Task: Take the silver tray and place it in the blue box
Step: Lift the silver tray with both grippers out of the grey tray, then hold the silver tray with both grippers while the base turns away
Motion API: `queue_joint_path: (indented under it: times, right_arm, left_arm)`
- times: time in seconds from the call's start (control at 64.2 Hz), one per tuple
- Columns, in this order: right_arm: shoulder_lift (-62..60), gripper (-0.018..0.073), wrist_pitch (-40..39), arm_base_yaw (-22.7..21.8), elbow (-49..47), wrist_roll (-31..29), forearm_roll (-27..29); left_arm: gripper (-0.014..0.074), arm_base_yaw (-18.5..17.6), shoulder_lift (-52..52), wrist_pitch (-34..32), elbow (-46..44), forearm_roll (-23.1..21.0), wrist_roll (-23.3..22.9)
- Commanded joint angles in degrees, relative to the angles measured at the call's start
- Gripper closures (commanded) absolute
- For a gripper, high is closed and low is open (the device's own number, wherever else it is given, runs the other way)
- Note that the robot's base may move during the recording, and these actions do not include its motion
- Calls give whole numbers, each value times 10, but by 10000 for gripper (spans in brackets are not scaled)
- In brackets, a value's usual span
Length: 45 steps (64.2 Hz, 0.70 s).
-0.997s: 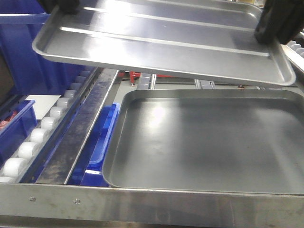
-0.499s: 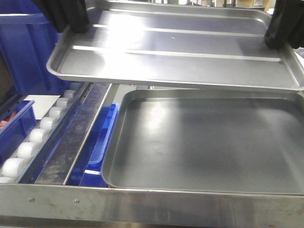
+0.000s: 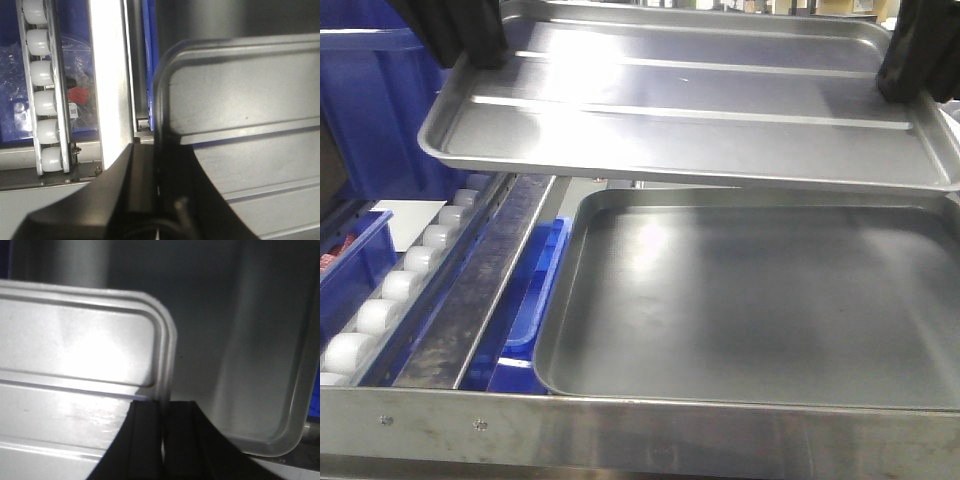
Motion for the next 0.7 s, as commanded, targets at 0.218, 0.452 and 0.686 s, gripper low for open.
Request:
queue_joint_path:
  times: [0.218,0.452,0.686]
  right_arm:
    - [-19,501,-4,-5,-19,-3,-50]
    - [-19,501,-4,-5,-19,-3,-50]
    - [-19,501,-4,-5,-19,-3,-50]
  left_arm:
    - [701,1,-20,66,-13,35,4]
    - [701,1,-20,66,-13,35,4]
    - [701,1,-20,66,-13,35,4]
